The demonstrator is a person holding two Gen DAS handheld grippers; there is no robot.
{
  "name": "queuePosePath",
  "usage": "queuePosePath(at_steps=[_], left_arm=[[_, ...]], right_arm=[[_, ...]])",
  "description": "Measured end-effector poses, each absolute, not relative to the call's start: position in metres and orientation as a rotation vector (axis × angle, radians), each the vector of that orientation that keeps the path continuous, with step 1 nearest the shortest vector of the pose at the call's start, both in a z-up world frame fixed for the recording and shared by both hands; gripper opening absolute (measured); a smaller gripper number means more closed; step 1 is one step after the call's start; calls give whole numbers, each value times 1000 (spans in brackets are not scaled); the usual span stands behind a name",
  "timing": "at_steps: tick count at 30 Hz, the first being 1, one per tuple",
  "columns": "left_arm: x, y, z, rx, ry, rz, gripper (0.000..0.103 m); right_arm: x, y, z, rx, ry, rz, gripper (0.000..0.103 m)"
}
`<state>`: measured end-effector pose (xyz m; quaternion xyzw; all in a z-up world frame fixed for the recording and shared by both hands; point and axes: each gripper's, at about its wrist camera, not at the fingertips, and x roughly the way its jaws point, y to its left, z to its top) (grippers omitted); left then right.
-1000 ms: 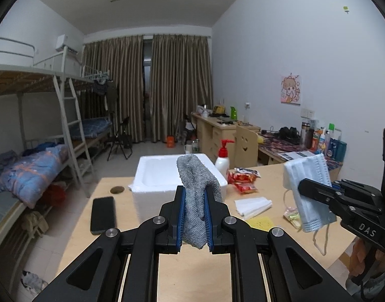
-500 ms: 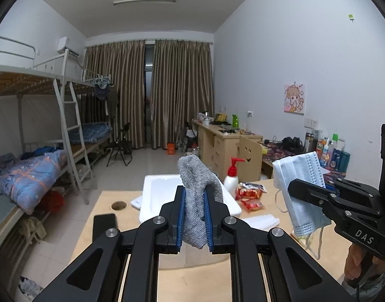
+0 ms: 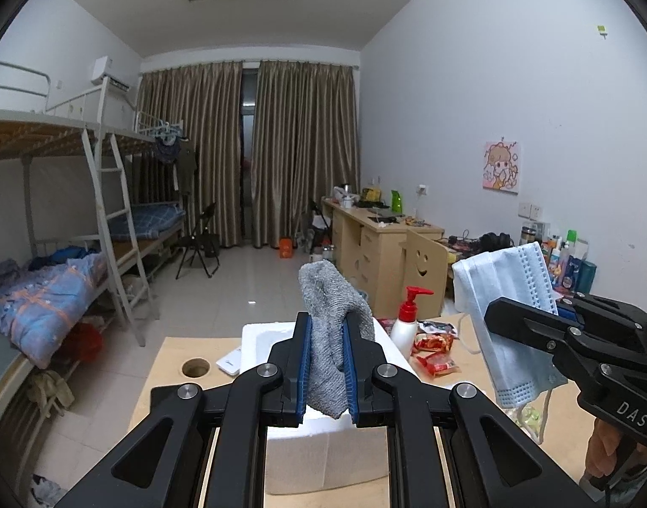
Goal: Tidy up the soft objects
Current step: 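Lift the sock and mask and carry both over the white foam box, then open the left gripper to drop the grey sock into the foam box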
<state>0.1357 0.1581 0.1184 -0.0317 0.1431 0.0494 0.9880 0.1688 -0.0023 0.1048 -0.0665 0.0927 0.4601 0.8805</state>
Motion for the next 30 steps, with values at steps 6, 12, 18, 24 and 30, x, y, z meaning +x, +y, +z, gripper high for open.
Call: queuePosePath(at_steps=[6,12,18,24,30], left_arm=[[161,168,118,-69,301,93,15],[190,178,108,-83,342,79,15],[217,187,92,-75,388,68,50],[216,193,84,-73,351,104,88],[209,202,81,-67,329,142,100]], right_arm=[[180,7,107,-145,194,962,14],[187,15,110,-165,189,961,14],[192,23,110,-187,187,969,14],[199,30,111,-191,199,960,14],[200,40,113,-194,199,970,14]])
